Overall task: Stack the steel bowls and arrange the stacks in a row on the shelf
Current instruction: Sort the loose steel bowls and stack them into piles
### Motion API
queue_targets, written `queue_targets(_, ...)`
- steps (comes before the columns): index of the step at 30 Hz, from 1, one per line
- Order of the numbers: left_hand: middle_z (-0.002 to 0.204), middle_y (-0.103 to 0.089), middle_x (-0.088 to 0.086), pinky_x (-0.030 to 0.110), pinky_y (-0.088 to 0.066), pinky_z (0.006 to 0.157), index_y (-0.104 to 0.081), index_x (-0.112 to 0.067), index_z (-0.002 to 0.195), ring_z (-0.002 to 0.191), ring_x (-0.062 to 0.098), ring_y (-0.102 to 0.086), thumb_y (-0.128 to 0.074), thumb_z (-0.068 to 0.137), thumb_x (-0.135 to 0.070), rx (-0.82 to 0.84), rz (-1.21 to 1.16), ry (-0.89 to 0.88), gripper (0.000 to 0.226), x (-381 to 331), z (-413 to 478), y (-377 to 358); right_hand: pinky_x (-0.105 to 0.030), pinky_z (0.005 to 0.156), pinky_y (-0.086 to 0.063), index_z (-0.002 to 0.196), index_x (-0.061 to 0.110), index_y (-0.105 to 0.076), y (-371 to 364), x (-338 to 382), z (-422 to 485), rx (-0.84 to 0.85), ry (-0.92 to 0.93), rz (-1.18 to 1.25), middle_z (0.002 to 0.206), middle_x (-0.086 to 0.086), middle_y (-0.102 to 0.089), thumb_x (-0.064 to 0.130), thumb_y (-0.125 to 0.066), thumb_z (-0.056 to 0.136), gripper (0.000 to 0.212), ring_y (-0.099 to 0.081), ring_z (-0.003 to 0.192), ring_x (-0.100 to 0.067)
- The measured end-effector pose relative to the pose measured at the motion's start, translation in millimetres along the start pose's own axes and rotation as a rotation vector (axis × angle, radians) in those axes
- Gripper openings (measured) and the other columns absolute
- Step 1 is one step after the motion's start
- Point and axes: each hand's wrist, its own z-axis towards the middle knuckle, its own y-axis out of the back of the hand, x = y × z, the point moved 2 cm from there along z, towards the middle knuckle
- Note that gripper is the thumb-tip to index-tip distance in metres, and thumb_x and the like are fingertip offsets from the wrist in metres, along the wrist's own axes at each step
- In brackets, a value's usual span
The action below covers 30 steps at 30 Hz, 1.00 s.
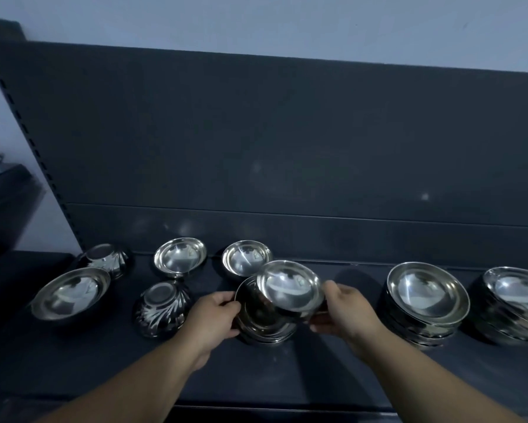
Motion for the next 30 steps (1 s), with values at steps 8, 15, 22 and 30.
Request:
queue_targets(8, 0.108, -0.069, -0.010, 0.031, -0.050, 0.093, -0.064, -0.025, 0.118, 0.102, 0.006, -0.062, -0.051, 0.097, -0.031, -0.038, -0.034, -0.080, 0.025, -4.6, -4.5, 3.7, -0.029, 0.049, -0.056, 0.075, 0.004, -0.065, -16.1, -0.4, 1.2, 0.008, 0.101, -0.313, 0.065, -0.011, -0.066, 0.018, -0.047, 0.094, 0.030, -0.066, 0.053, -0.021)
queue_targets(15, 0.118, -0.065, -0.013, 0.036, -0.045, 0.105, -0.059, -0.028, 0.128, 0.109, 0.002, -0.058, -0.063, 0.090, -0.037, -0.001, 0.010, -0.114, 0.040, -3.5, -2.8, 6.3, -0.040, 0.067, -0.061, 0.074, 0.006, -0.067, -17.6, 6.4, 16.0, -0.052, 0.156, -0.513, 0.069, -0.009, -0.070, 0.046, -0.048, 0.095, 0.050, -0.069, 0.070, -0.026)
queue_targets(22, 0.119, -0.065, -0.010, 0.026, -0.052, 0.086, -0.058, -0.029, 0.126, 0.107, 0.004, -0.061, -0.058, 0.093, -0.037, 0.018, -0.063, -0.076, 0.034, 4.9, -2.0, 5.8, -0.025, 0.085, -0.048, 0.097, 0.024, -0.071, -23.2, 21.9, 56.6, -0.010, 0.203, -0.430, 0.094, 0.009, -0.072, 0.036, -0.065, 0.089, 0.016, -0.066, 0.091, -0.012)
queue_targets(30, 0.113, -0.068, -0.010, 0.026, -0.054, 0.083, -0.060, -0.035, 0.114, 0.103, 0.005, -0.064, -0.066, 0.088, -0.032, 0.062, -0.140, -0.031, 0.027, 15.9, -3.3, 4.6, -0.031, 0.092, -0.051, 0.124, 0.014, -0.063, -52.3, 26.9, 107.7, 0.122, 0.093, -0.359, 0.114, -0.005, -0.070, 0.034, -0.073, 0.086, 0.045, -0.066, 0.101, -0.021)
